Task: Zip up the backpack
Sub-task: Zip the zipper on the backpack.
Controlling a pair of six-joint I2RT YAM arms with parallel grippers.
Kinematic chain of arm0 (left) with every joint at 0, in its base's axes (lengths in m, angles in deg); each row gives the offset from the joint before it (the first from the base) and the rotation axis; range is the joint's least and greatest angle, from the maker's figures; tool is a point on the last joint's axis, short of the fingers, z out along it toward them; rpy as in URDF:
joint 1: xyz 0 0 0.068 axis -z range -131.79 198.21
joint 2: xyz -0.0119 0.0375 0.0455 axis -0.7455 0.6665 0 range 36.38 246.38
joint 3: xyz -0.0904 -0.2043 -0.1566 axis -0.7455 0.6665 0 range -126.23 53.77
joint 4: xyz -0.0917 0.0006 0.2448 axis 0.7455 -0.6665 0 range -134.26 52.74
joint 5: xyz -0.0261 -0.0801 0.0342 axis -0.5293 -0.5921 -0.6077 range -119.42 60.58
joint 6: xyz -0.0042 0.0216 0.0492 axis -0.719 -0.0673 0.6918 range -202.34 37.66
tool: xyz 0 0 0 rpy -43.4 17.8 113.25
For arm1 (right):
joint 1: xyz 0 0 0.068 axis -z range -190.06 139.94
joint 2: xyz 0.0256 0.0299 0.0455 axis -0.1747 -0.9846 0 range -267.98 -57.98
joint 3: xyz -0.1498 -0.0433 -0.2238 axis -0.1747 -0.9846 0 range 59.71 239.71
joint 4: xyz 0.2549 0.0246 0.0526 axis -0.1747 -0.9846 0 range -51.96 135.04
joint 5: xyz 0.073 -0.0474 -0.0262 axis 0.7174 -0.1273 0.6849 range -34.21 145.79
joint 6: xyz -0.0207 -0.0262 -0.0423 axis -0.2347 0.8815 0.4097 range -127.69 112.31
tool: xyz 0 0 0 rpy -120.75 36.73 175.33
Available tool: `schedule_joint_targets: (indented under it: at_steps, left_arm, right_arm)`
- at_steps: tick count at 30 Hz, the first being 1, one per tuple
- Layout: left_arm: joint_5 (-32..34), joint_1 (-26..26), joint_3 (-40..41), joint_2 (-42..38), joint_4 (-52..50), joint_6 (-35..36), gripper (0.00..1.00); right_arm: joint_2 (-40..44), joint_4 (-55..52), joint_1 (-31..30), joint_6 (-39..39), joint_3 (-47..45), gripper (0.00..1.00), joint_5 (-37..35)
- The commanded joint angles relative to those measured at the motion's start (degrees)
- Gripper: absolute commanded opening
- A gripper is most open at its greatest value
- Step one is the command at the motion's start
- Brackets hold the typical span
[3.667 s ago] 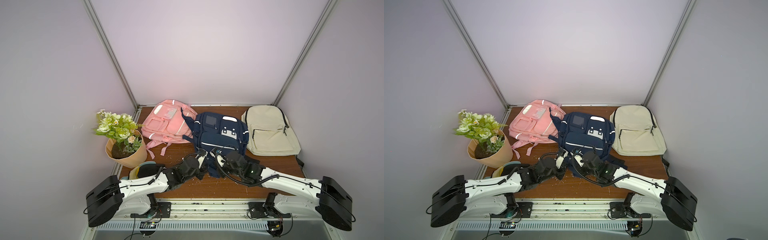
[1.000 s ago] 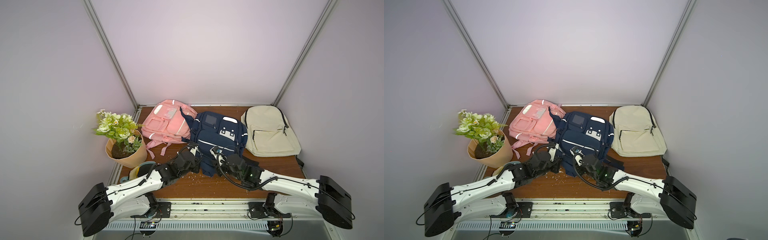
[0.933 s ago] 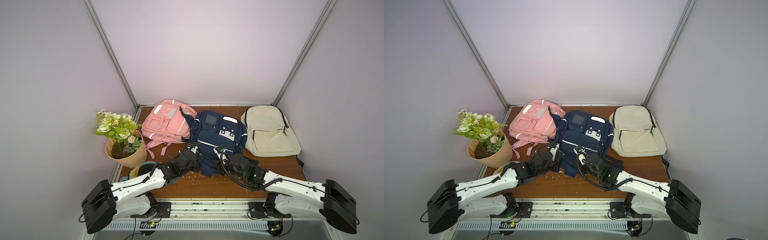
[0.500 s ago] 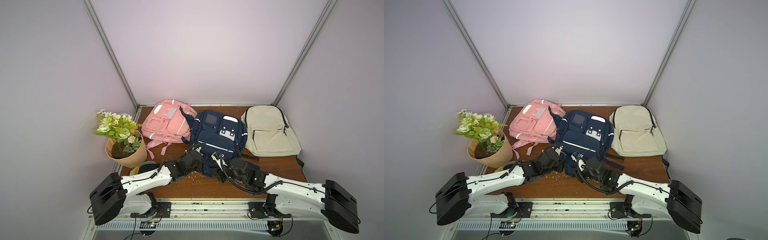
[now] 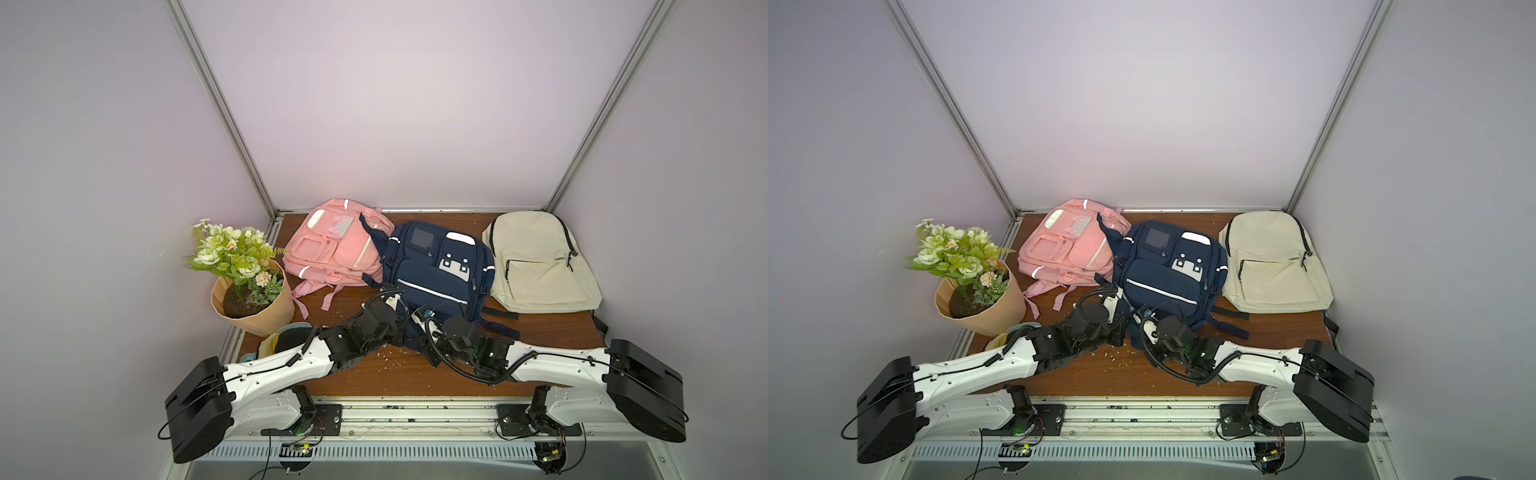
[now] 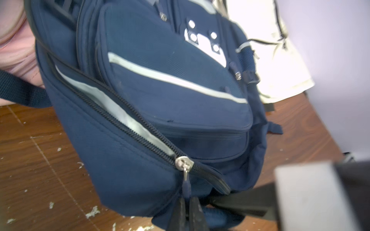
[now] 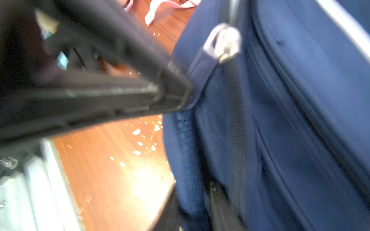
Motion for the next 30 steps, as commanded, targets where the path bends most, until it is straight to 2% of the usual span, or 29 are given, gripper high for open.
schedule_joint_targets:
  at_steps: [1,4,9,15,20,24,27,30]
  left_arm:
    - [-0.3,-0.3,-1.5,-2.0,4.5,-2.1,0.00]
    - [1.6,-1.3,-2.3,0.0,0.3,-2.1,0.03]
    - [0.2,-3.2,-1.9,2.4,-1.0,-2.3,0.07]
    - [-0.6,-3.3,-1.3,3.4,-1.2,-2.4,0.19]
    - [-0.1,-3.3,-0.8,3.4,-1.6,-2.9,0.36]
    - [0.0,-3.3,-1.0,3.6,-1.6,-3.1,0.34]
    - [-1.5,-3.3,-1.2,3.5,-0.4,-2.6,0.20]
    - [-3.3,-3.4,-1.3,2.0,1.1,-2.0,0.18]
  right_arm:
    - [-0.5,-5.7,0.1,-0.6,2.3,0.02,-6.9]
    - [0.5,-7.1,0.1,0.4,1.6,0.00,-9.1]
    - [3.8,-5.2,-0.4,3.0,0.8,0.00,-4.9]
    - [3.7,-5.0,-1.5,6.2,2.0,0.00,-4.2]
    - [2.6,-4.8,-3.2,7.5,2.9,0.00,-3.1]
    - [1.3,-4.6,-4.3,7.4,3.5,0.00,-3.7]
    - [0.0,-4.3,-4.8,7.0,4.0,0.00,-4.0]
    - [-1.5,-4.5,-5.0,6.4,4.2,0.00,-5.2]
